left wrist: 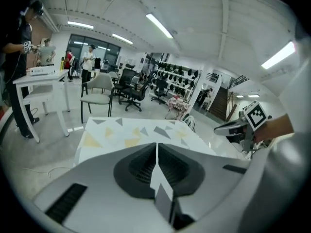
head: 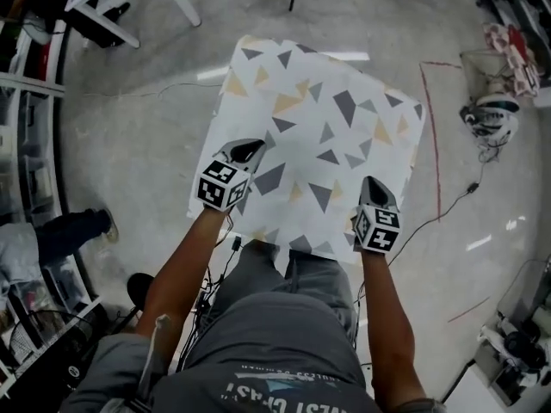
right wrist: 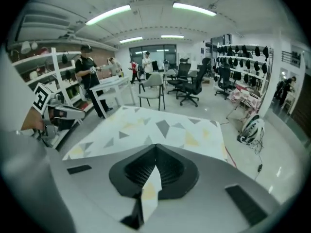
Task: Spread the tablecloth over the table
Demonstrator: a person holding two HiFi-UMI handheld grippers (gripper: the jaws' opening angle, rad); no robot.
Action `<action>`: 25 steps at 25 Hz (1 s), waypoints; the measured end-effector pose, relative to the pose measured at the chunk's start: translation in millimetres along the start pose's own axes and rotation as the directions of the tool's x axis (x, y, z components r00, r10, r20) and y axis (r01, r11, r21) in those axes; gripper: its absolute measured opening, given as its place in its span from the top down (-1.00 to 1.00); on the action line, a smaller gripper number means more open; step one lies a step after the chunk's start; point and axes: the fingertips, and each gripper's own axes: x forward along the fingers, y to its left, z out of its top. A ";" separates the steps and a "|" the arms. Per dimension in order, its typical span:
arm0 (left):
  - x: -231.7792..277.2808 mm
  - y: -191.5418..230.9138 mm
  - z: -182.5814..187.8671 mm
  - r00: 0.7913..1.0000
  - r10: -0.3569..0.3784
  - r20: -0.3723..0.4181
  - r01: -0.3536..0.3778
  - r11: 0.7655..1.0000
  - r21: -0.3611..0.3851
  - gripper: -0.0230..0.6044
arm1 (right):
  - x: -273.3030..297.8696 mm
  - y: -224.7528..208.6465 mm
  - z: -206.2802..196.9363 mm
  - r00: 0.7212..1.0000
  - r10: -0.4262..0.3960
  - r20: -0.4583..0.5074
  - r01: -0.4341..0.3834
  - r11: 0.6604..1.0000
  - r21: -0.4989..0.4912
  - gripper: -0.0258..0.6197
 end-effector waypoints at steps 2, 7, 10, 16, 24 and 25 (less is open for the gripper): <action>-23.2 -12.6 21.8 0.999 -0.012 0.049 0.011 1.000 0.025 0.92 | -19.7 28.5 29.7 0.996 0.055 0.066 -0.053 0.998 -0.020 0.89; -88.3 -43.7 71.8 0.985 -0.044 0.168 0.026 0.994 0.108 0.92 | -77.1 99.1 100.9 0.957 0.195 0.213 -0.176 0.979 -0.107 0.89; -132.6 -58.6 105.9 0.966 -0.049 0.254 0.009 0.988 0.155 0.92 | -119.5 138.6 138.6 0.917 0.275 0.290 -0.231 0.957 -0.176 0.89; -214.3 -90.6 166.6 0.911 -0.053 0.409 -0.054 0.968 0.244 0.92 | -206.6 203.6 192.9 0.816 0.424 0.393 -0.304 0.893 -0.332 0.89; -299.4 -149.8 206.7 0.833 -0.090 0.546 -0.111 0.939 0.324 0.92 | -301.3 238.1 231.5 0.722 0.502 0.476 -0.294 0.846 -0.446 0.89; -305.0 -154.5 205.7 0.833 -0.087 0.547 -0.118 0.937 0.329 0.92 | -309.1 239.1 233.7 0.711 0.505 0.489 -0.296 0.846 -0.443 0.89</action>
